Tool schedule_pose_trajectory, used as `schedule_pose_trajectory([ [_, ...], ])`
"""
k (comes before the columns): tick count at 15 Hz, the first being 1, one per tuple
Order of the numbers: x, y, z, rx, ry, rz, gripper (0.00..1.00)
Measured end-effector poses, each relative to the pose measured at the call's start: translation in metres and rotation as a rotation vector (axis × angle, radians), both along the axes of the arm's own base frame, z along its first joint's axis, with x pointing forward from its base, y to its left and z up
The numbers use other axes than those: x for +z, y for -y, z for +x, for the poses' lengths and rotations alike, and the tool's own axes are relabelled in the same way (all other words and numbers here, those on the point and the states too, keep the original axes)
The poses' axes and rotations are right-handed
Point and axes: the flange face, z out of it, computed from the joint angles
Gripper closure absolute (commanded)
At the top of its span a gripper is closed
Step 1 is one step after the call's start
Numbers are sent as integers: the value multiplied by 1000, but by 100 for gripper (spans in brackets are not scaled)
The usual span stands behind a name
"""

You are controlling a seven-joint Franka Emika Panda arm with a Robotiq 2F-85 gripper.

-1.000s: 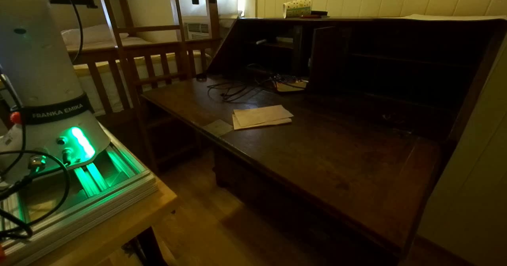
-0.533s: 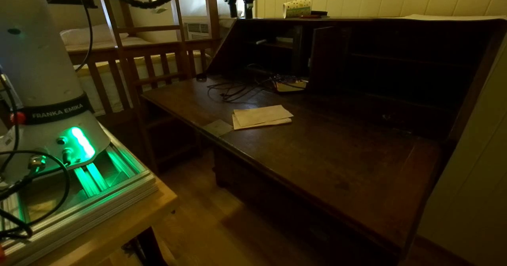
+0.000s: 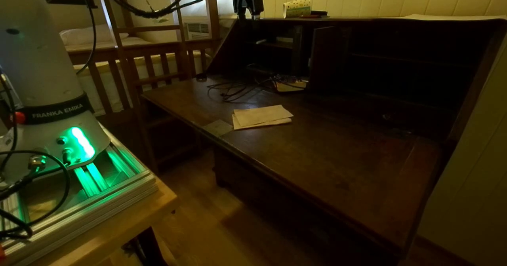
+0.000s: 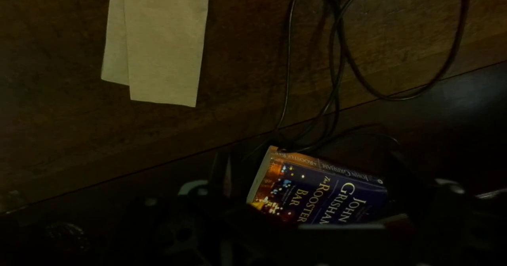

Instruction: Put the black cable on top of the shelf

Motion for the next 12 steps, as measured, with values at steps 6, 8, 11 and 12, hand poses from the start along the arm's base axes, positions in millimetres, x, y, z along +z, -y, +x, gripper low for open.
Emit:
schedule_pose_trajectory([
  [6, -61, -15, 28, -137, 49, -37, 0],
  [8, -87, -15, 35, -141, 23, -34, 0],
  [11, -119, -13, 40, -151, -19, -20, 0],
  [12, -127, -12, 41, -154, -32, -14, 0],
])
